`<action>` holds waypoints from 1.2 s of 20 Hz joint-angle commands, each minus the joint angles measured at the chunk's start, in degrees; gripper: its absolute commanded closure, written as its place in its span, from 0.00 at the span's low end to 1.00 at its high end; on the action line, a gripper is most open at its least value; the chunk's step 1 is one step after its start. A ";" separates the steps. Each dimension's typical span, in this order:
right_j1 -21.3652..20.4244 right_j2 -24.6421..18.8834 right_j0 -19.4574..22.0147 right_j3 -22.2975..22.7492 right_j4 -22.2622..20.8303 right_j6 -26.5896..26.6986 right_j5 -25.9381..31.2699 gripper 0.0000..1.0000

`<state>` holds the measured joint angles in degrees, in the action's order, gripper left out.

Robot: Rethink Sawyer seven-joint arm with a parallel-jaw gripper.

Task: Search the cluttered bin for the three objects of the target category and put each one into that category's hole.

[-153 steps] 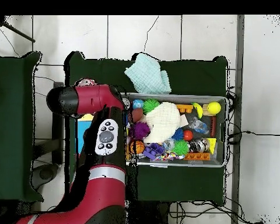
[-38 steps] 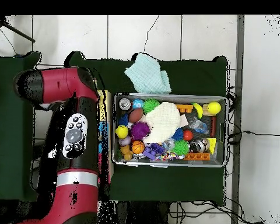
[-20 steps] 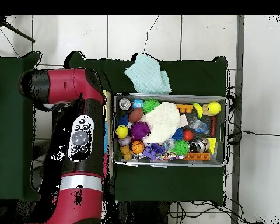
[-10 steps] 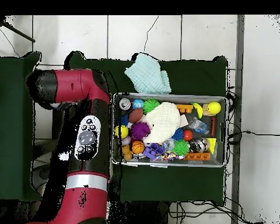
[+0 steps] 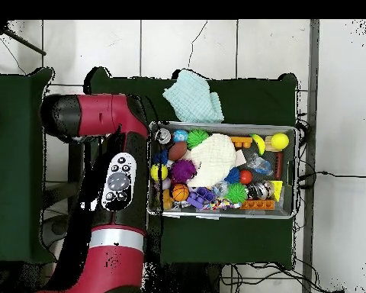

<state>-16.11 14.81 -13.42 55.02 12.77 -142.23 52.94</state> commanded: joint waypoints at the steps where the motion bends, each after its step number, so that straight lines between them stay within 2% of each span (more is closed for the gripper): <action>1: 4.80 -3.99 2.24 8.80 -2.18 -4.97 -8.79 1.00; 8: 3.22 -3.60 1.92 11.22 -2.35 -3.81 -4.03 1.00; 15: 2.07 -4.58 3.31 14.01 -2.36 -2.29 -8.24 1.00; 24: 0.68 -4.74 3.83 13.99 -2.23 -1.54 -7.95 1.00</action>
<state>-18.10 14.37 -13.25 59.32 12.77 -142.23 47.99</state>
